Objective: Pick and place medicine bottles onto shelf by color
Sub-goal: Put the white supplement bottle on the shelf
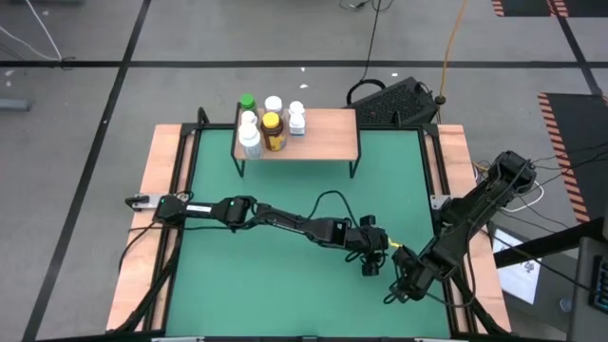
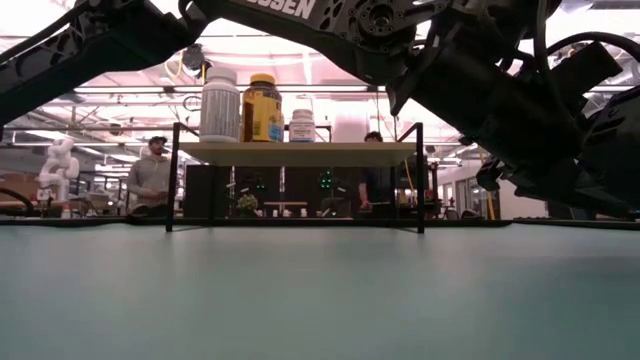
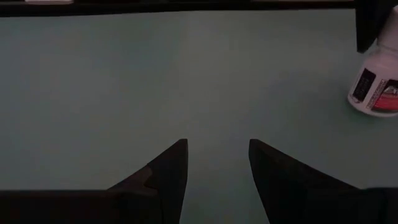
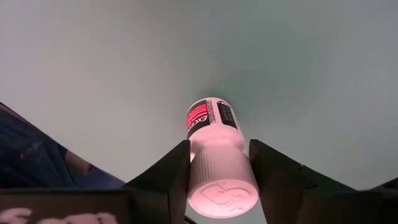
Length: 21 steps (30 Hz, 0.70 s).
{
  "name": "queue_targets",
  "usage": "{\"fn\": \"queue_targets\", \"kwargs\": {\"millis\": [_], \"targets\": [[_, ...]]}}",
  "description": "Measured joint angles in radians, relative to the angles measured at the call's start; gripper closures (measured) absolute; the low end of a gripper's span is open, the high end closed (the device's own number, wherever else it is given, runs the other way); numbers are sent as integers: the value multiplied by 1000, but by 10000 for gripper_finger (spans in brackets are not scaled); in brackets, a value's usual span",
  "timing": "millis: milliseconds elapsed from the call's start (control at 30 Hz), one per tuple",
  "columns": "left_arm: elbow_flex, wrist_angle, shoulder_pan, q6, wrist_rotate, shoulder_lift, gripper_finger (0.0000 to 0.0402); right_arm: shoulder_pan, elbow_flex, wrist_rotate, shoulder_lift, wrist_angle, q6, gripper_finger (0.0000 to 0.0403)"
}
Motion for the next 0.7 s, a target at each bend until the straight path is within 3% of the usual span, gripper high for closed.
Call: {"fn": "queue_targets", "kwargs": {"millis": [200, 500, 700], "targets": [[0, -99, 3, 53, -27, -16, 227, -11, 0, 2, -52, -21, -38, 260], [1, -274, 16, 47, -212, -94, 227, -78, 7, 2, -175, -148, -148, 260], [-7, -368, -5, 30, -330, -137, 240, -165, 106, 14, -190, -315, -324, 260]]}}
